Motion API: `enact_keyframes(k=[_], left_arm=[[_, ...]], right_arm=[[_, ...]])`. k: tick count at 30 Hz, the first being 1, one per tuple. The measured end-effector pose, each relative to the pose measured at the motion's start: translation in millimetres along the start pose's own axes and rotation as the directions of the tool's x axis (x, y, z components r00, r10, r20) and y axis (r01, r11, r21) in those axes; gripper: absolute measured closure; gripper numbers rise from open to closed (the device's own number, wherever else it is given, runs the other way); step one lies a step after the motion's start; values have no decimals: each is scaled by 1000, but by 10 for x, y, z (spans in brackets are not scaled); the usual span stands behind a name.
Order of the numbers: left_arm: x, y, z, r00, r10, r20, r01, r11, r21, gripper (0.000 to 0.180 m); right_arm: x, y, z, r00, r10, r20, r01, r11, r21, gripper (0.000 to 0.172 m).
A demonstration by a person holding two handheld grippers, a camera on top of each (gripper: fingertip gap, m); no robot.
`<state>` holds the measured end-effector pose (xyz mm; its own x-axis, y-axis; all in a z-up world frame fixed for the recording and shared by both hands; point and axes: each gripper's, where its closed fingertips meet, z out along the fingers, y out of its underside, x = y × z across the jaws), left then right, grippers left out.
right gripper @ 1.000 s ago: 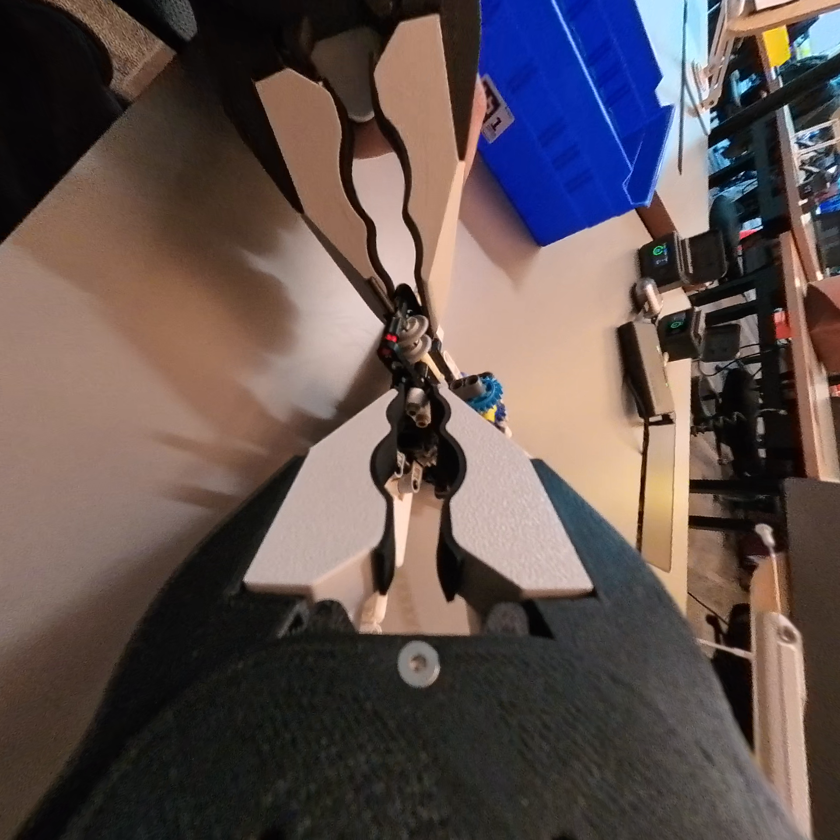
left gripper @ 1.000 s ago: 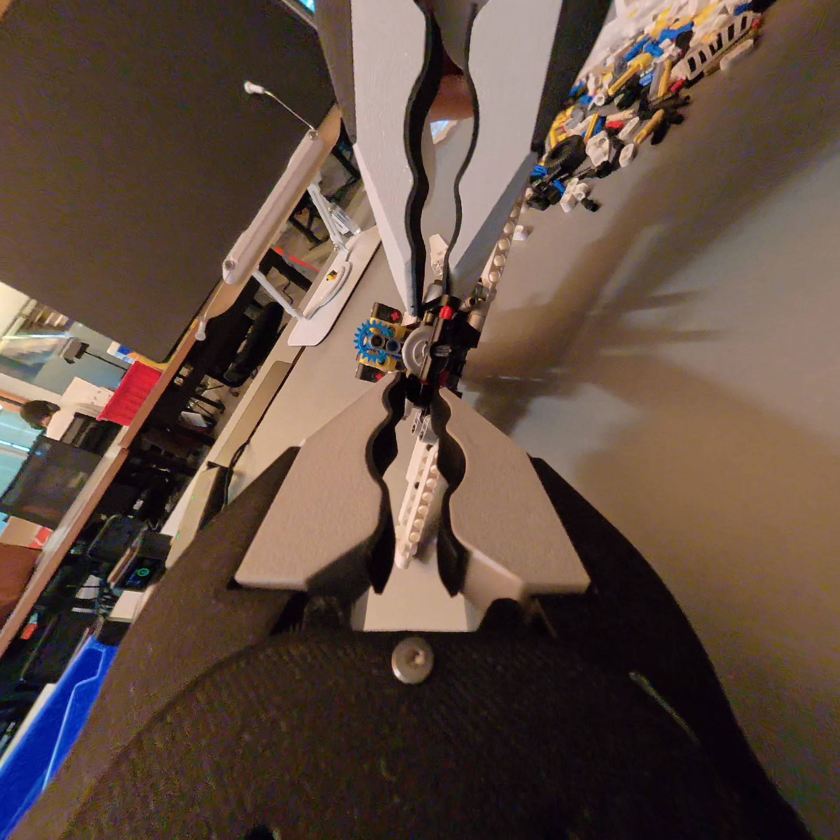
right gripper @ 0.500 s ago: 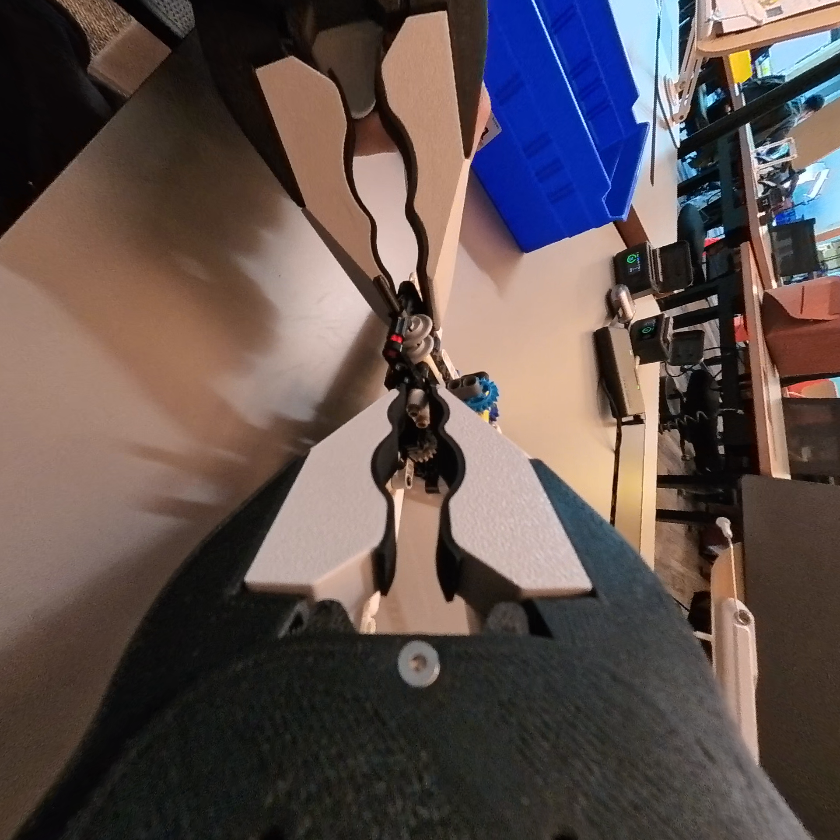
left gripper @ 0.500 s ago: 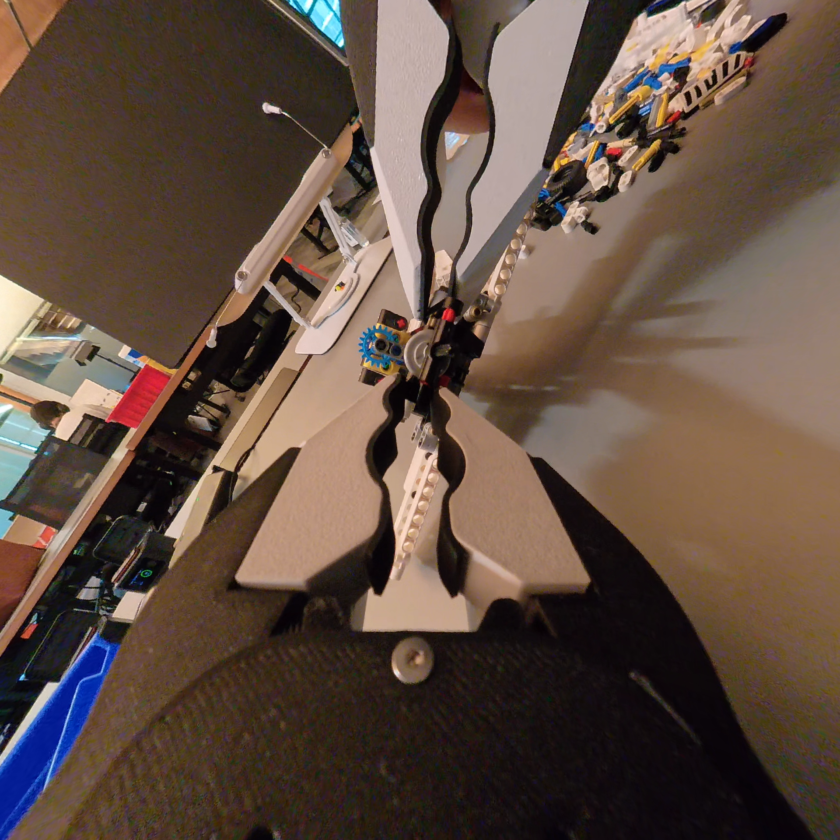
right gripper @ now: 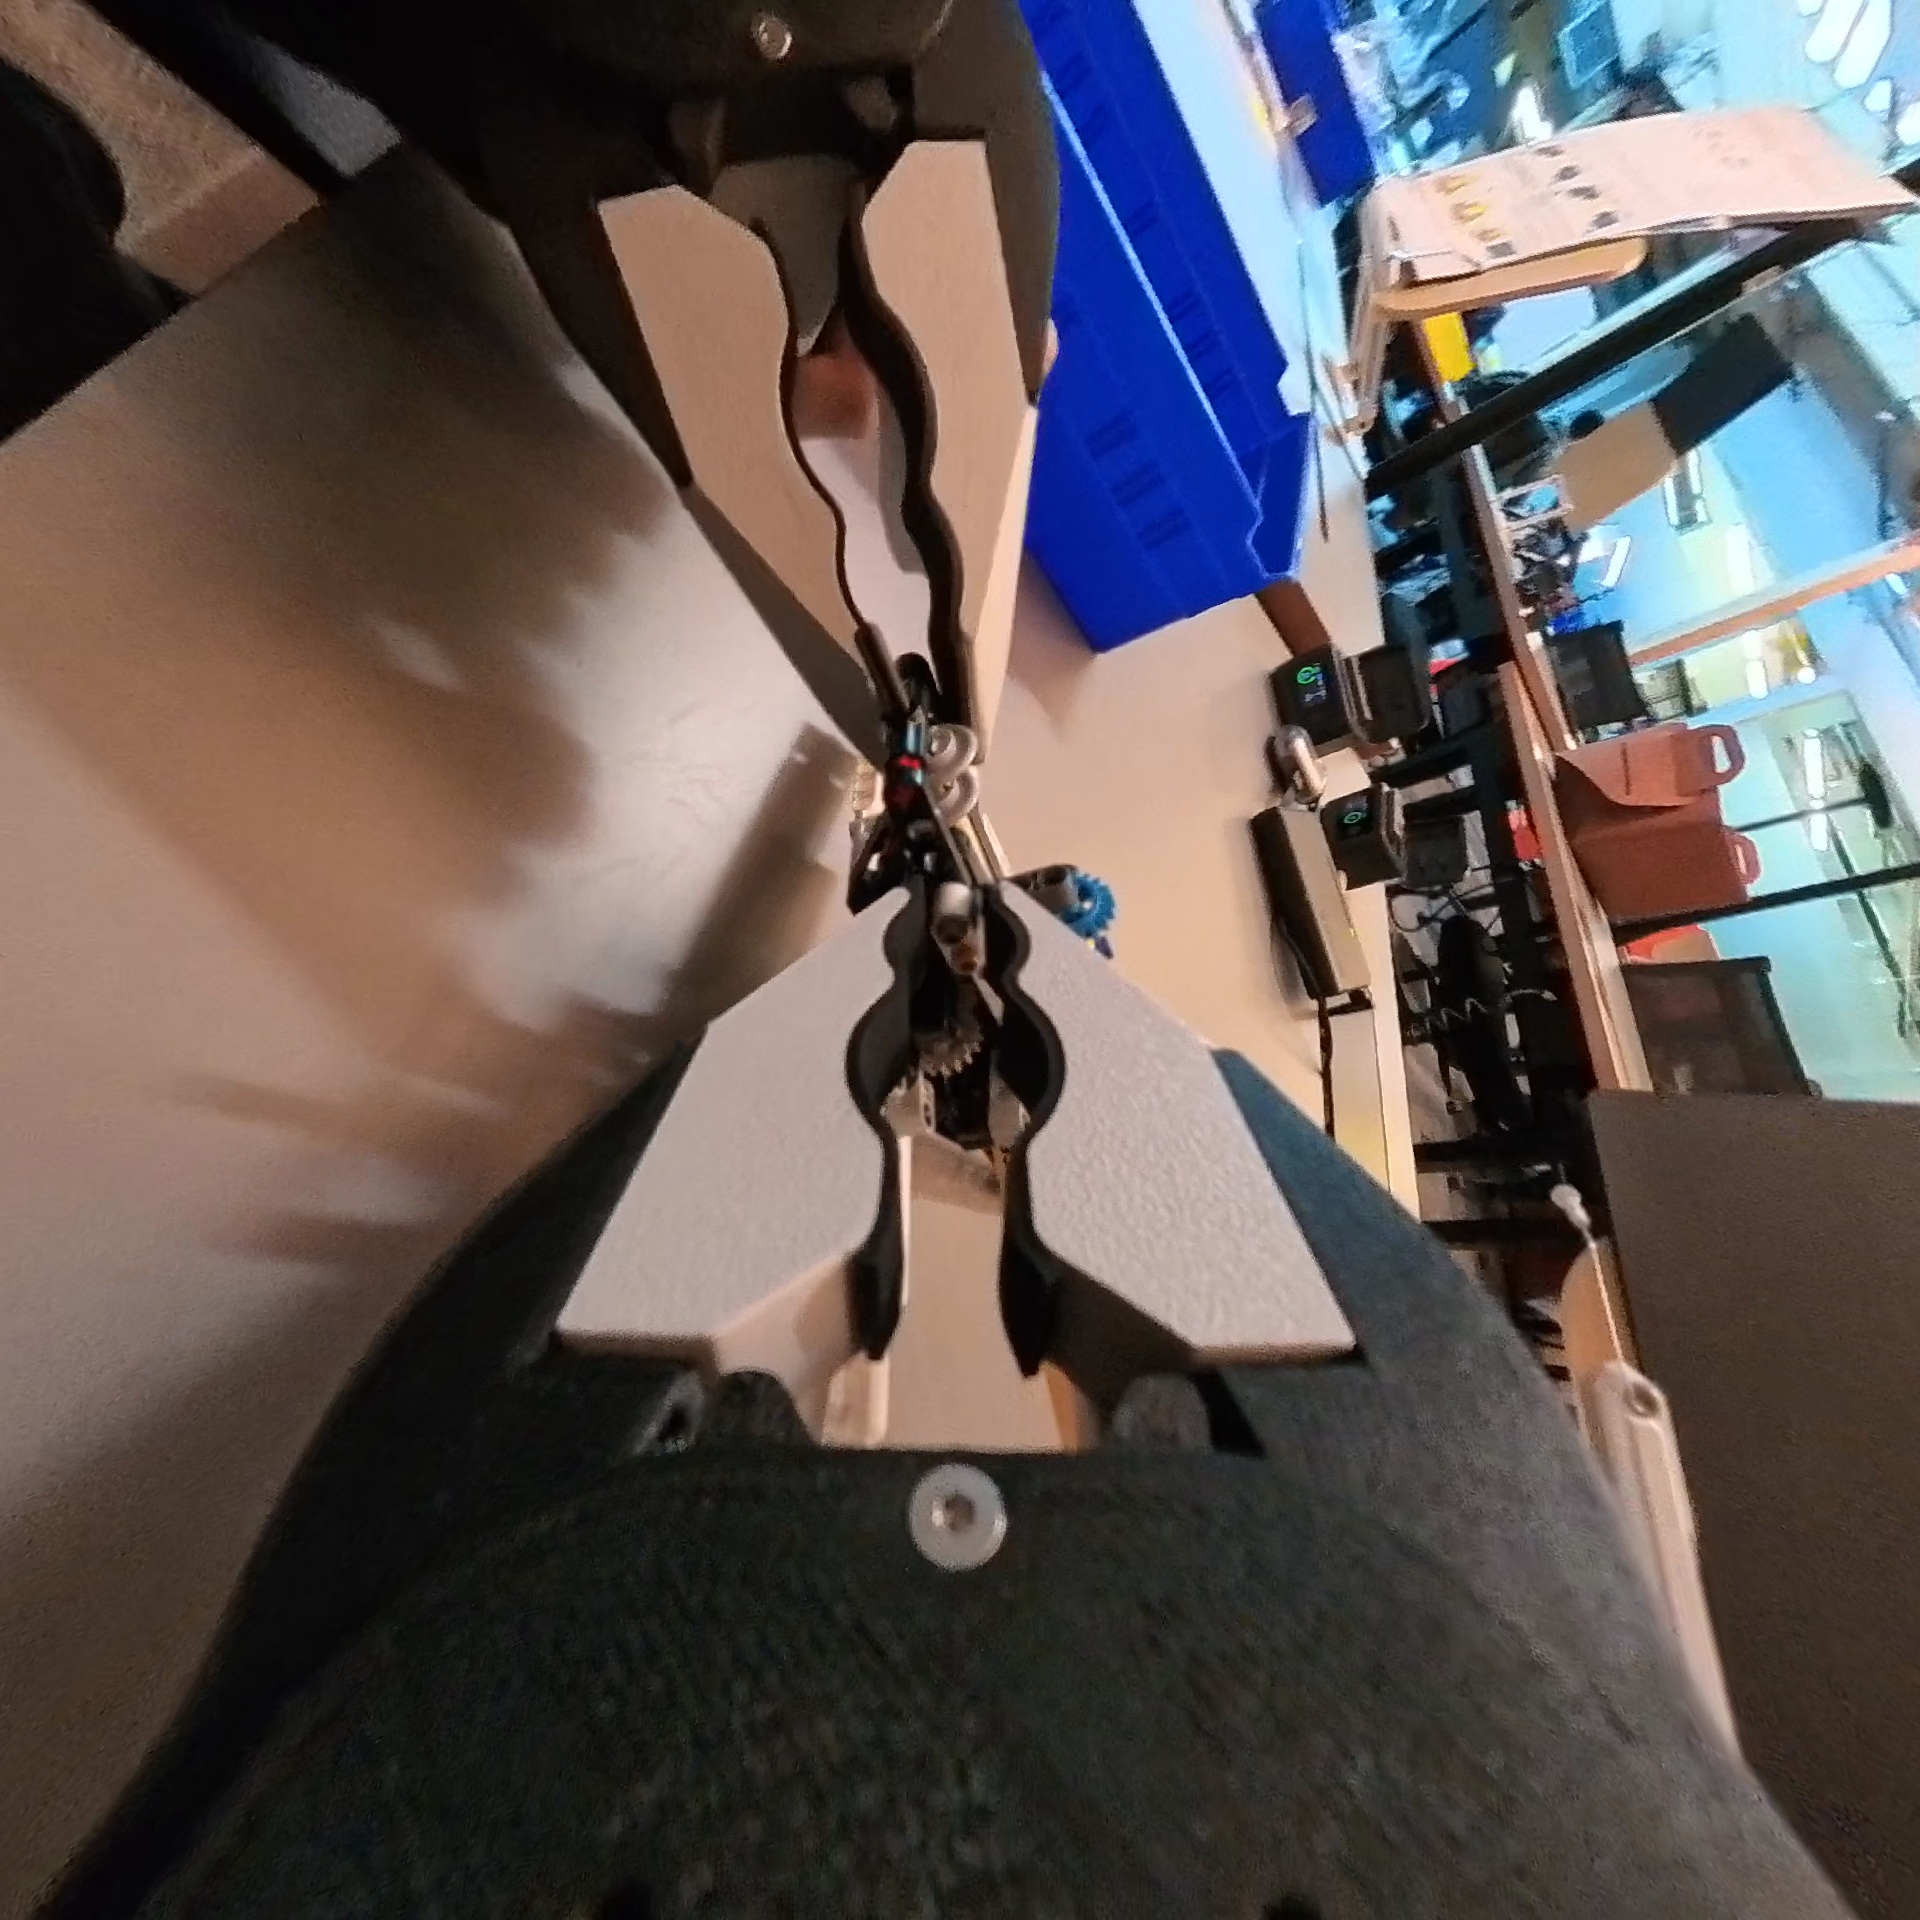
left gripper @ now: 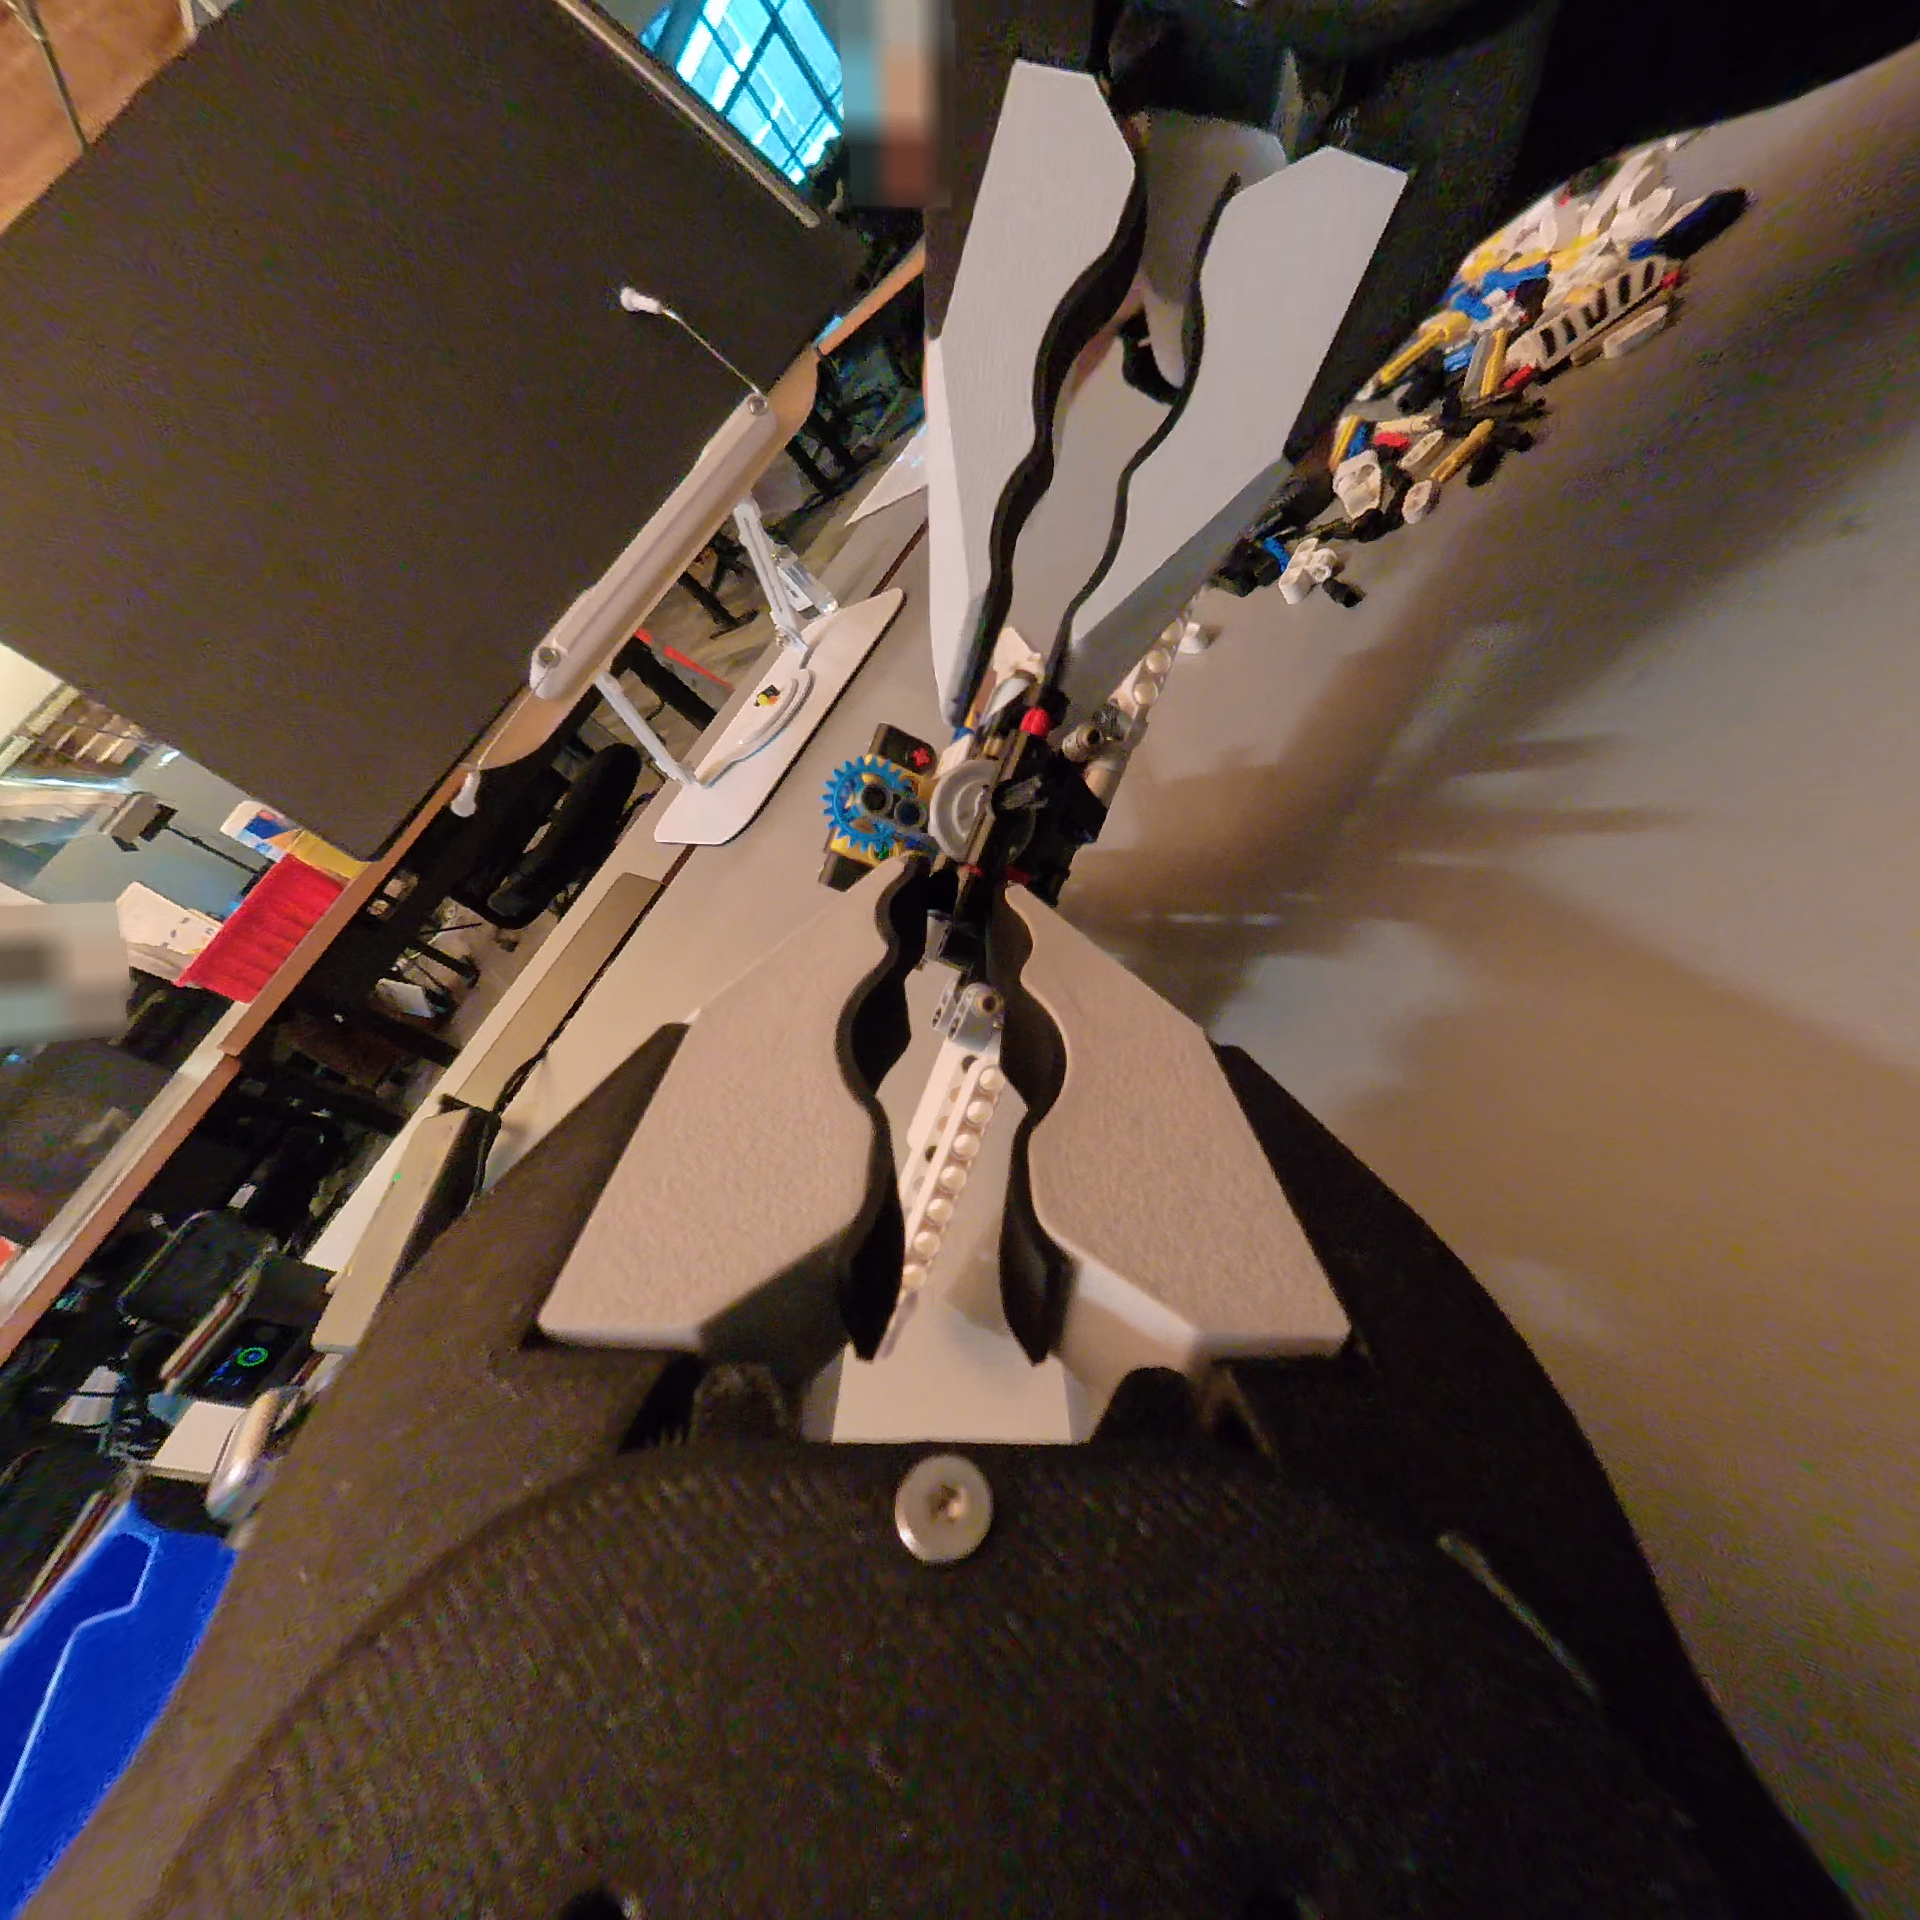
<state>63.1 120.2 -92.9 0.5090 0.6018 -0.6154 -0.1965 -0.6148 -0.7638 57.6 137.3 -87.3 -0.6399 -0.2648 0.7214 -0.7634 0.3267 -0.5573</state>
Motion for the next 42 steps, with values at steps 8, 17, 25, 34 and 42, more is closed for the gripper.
enact_keyframes(k=[8,17,25,34,42], left_arm=[[-91,-34,51,999,-41,8,40,999,22,172],[-229,-21,31,986,-154,57,151,987,56,173],[-320,-72,-19,935,-347,73,343,937,70,171],[-243,-60,42,887,-460,36,456,886,80,170],[-790,468,-390,745,-624,236,628,775,69,180]], right_arm=[[66,40,-13,995,99,-7,-98,995,24,163],[174,-10,55,992,-86,-94,81,995,-49,166],[264,-117,9,994,71,-78,-72,997,-19,166],[208,-106,-62,972,226,-67,-223,974,49,166],[521,-5,-555,886,432,-170,-394,893,219,167]])
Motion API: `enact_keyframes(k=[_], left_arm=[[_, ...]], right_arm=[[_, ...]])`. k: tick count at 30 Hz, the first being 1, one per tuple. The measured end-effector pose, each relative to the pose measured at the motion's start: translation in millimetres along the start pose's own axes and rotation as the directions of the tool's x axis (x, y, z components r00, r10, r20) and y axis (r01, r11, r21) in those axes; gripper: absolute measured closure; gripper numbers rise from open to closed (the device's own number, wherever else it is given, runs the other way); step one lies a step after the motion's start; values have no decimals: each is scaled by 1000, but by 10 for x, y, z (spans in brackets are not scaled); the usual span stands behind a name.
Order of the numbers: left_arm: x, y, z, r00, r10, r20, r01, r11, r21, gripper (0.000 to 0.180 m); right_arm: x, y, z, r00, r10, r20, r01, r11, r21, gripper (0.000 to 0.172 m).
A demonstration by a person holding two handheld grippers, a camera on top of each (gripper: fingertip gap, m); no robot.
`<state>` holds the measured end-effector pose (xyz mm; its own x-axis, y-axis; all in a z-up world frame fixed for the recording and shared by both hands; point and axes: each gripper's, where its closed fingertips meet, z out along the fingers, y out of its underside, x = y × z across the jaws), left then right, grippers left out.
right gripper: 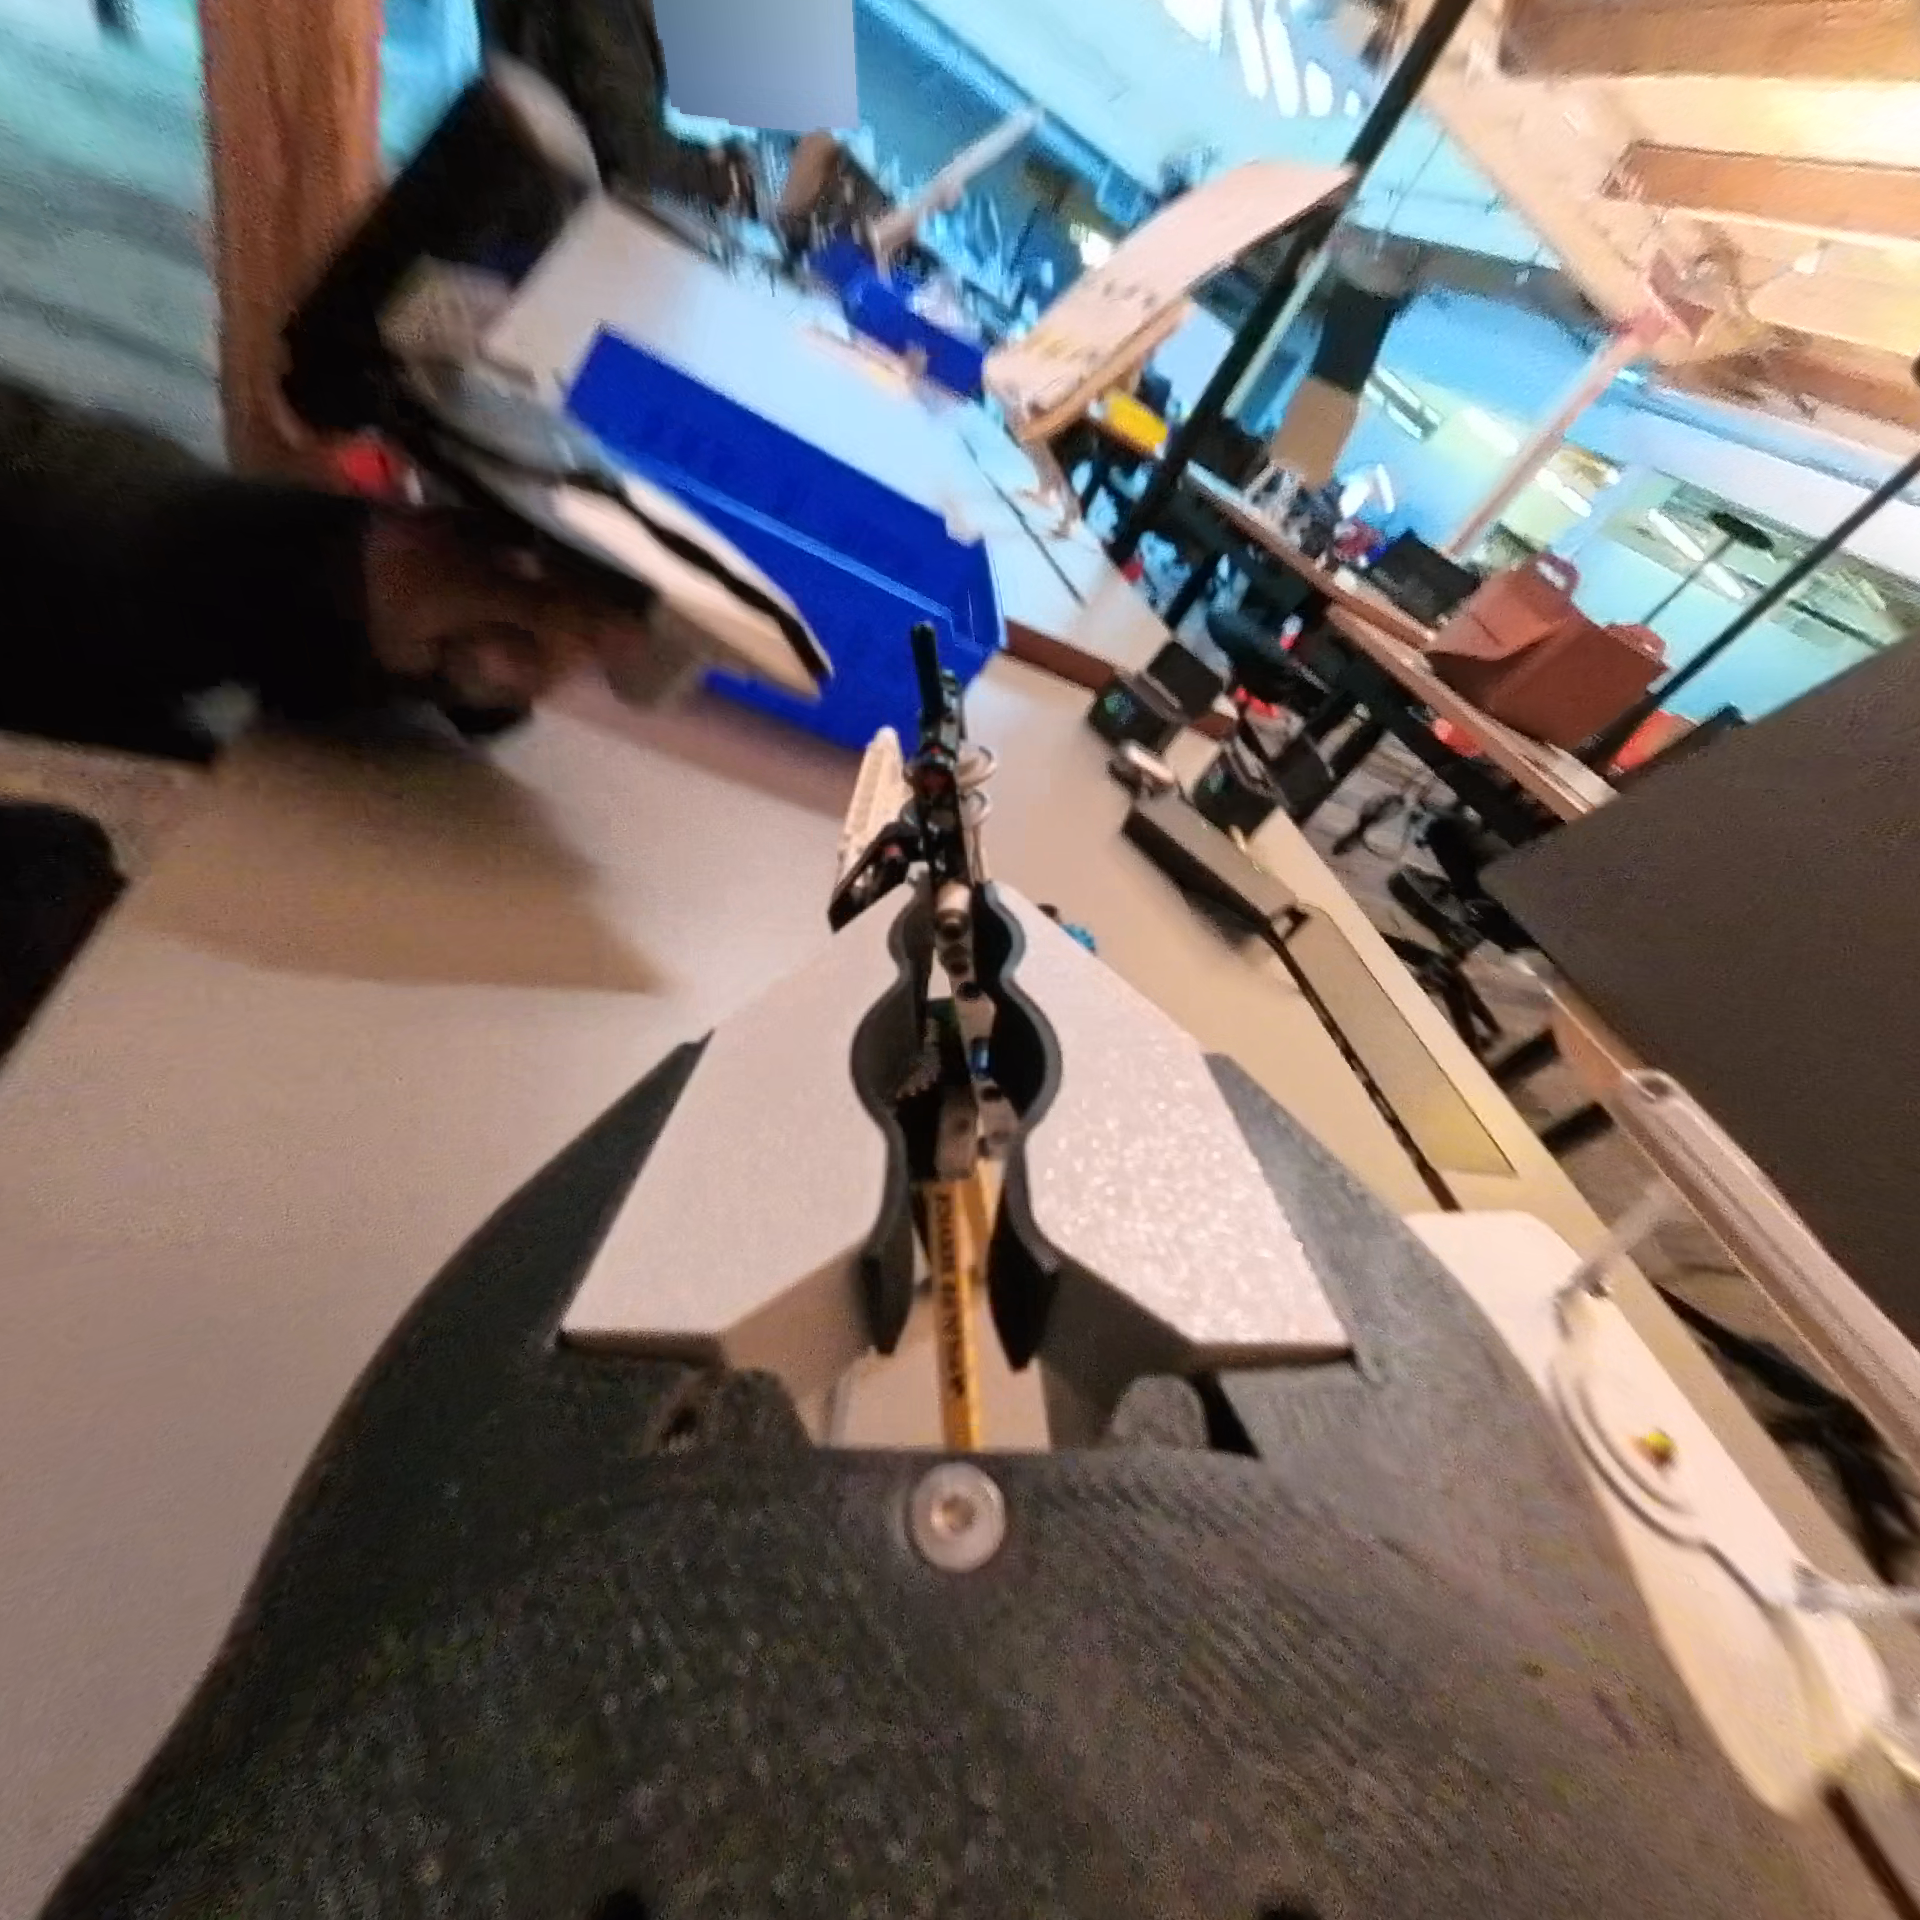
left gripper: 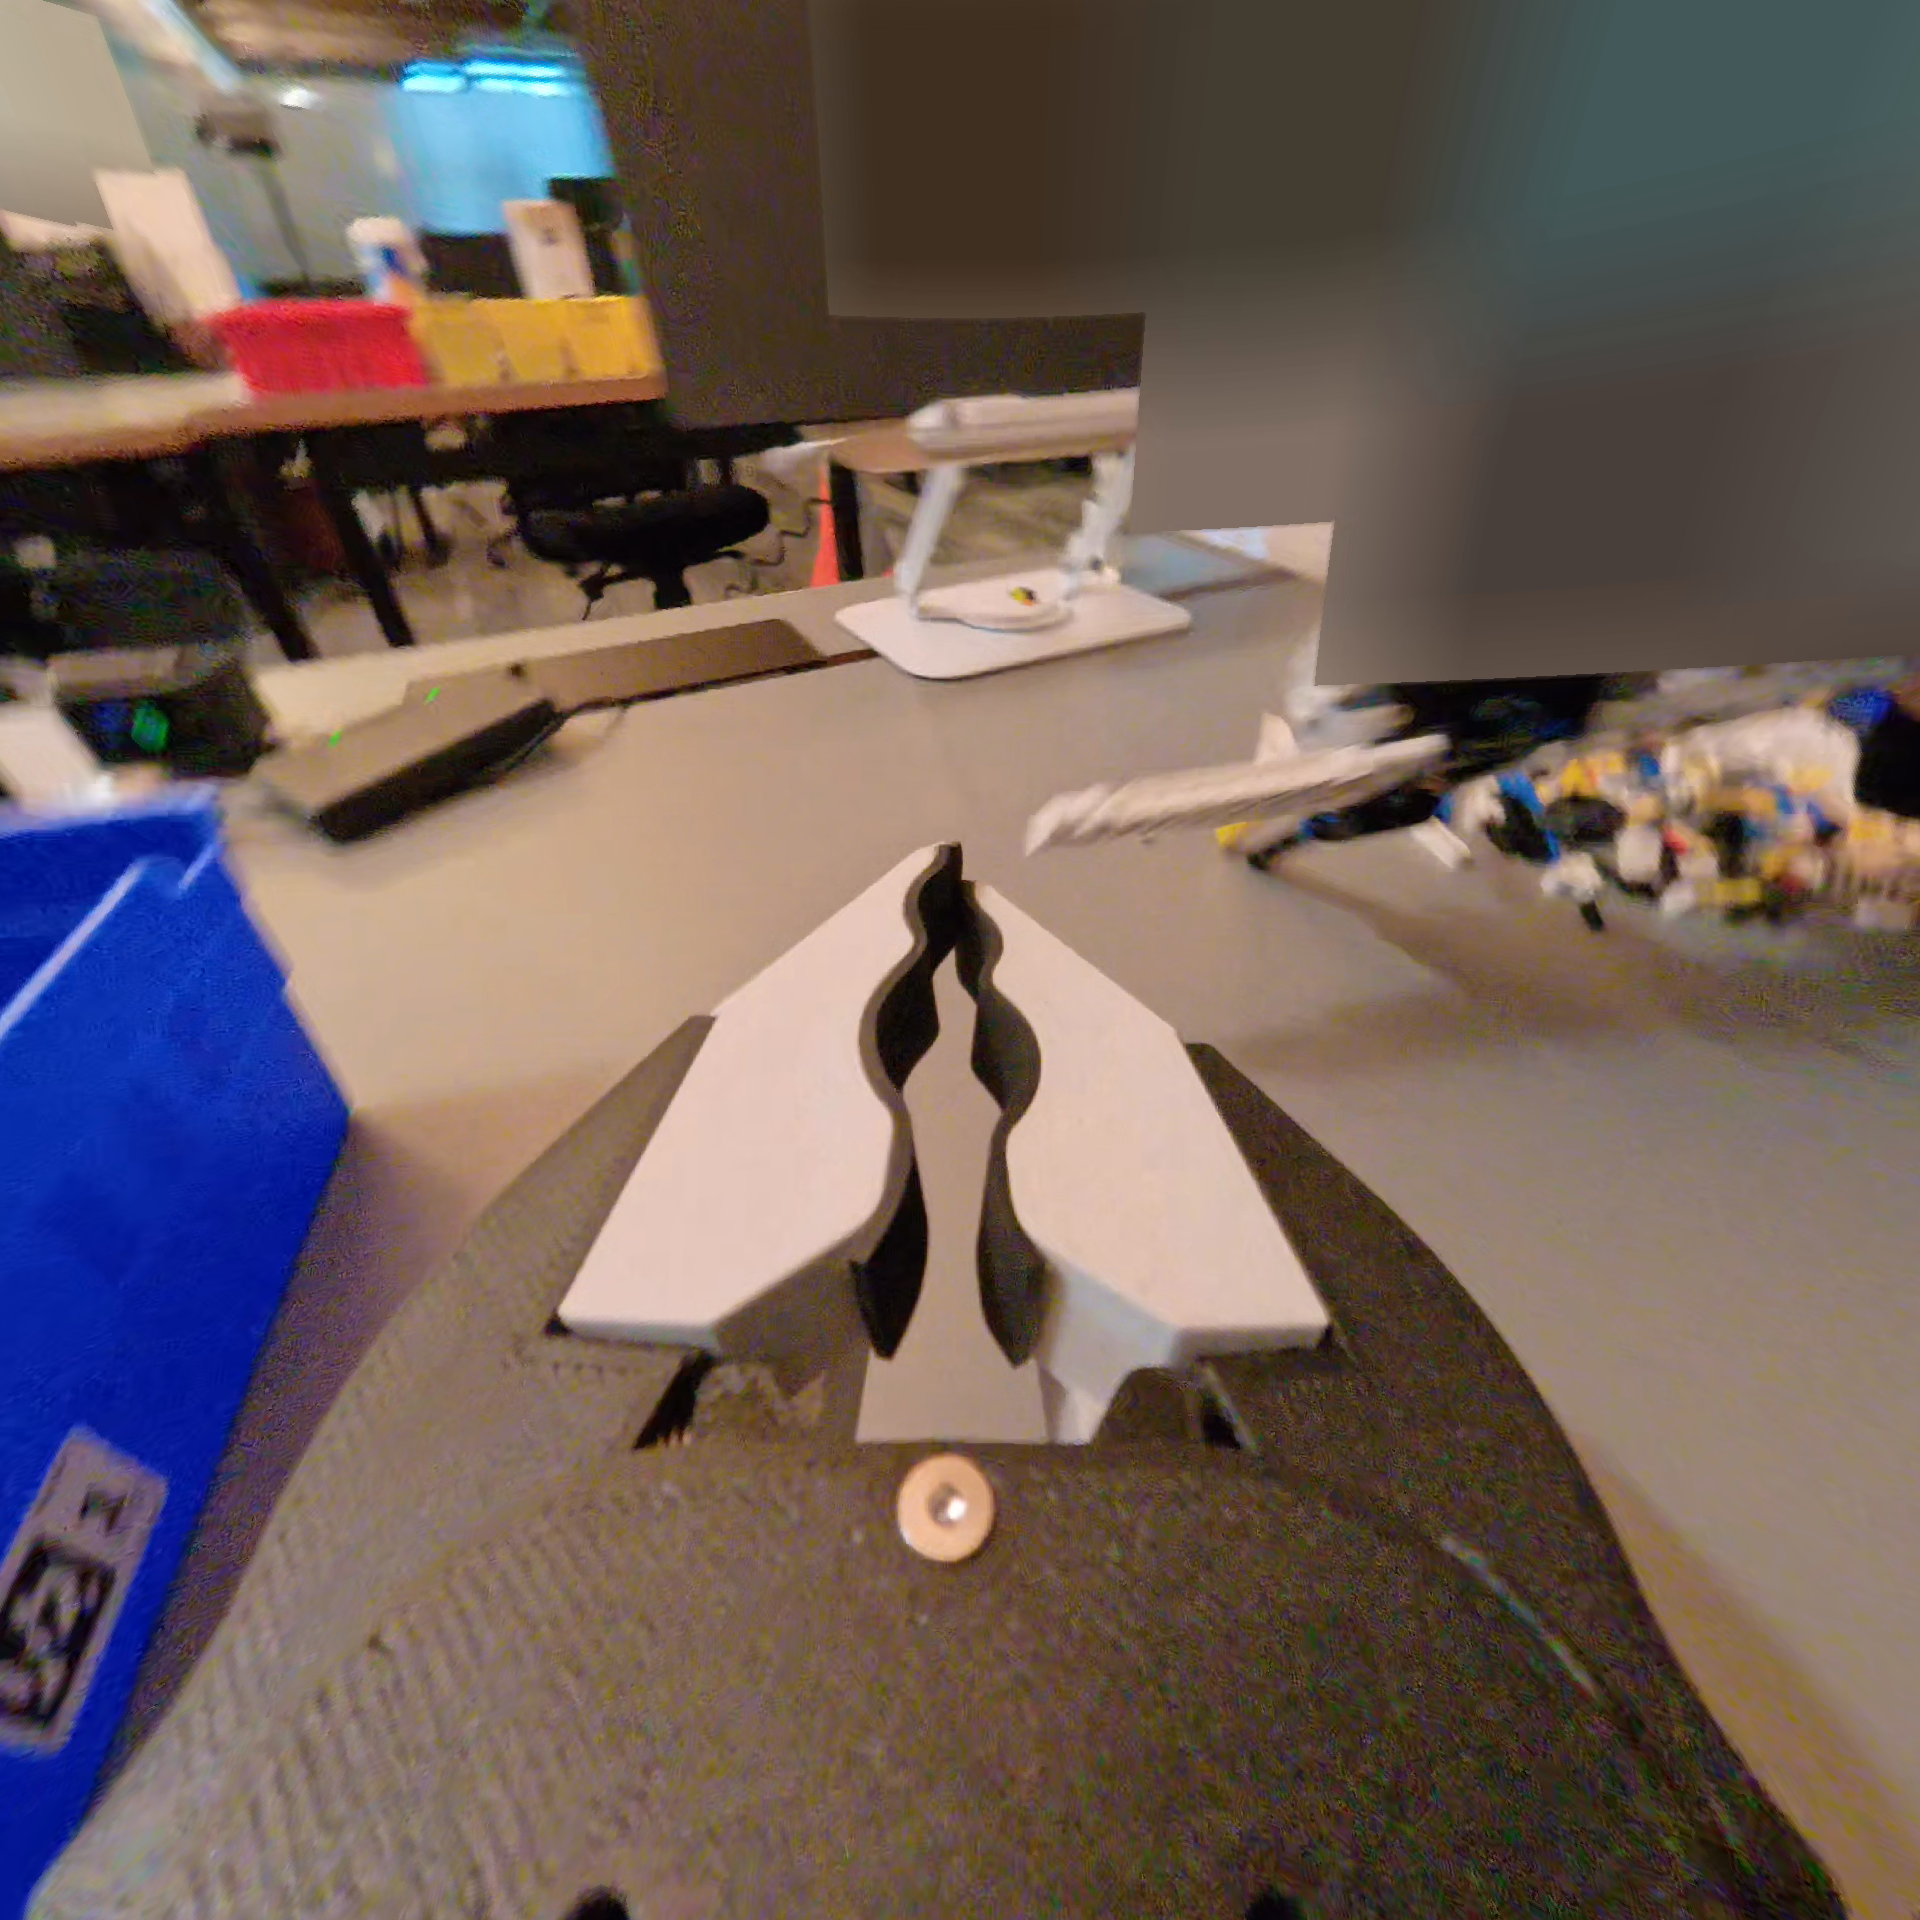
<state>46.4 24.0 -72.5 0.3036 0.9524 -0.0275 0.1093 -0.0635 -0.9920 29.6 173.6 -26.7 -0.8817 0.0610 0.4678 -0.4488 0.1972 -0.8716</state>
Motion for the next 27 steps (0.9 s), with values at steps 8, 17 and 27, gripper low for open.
enact_keyframes(k=[8,17,27], left_arm=[[595,15,90,969,114,-221,-112,994,19,180],[532,-80,-121,965,-64,-256,73,997,29,168],[422,35,-52,943,-225,-245,222,974,-42,112]], right_arm=[[-290,-24,85,987,-9,158,-5,996,87,167],[-537,105,-7,986,-48,163,25,990,139,165],[-1080,534,314,961,-49,273,71,995,-73,161]])
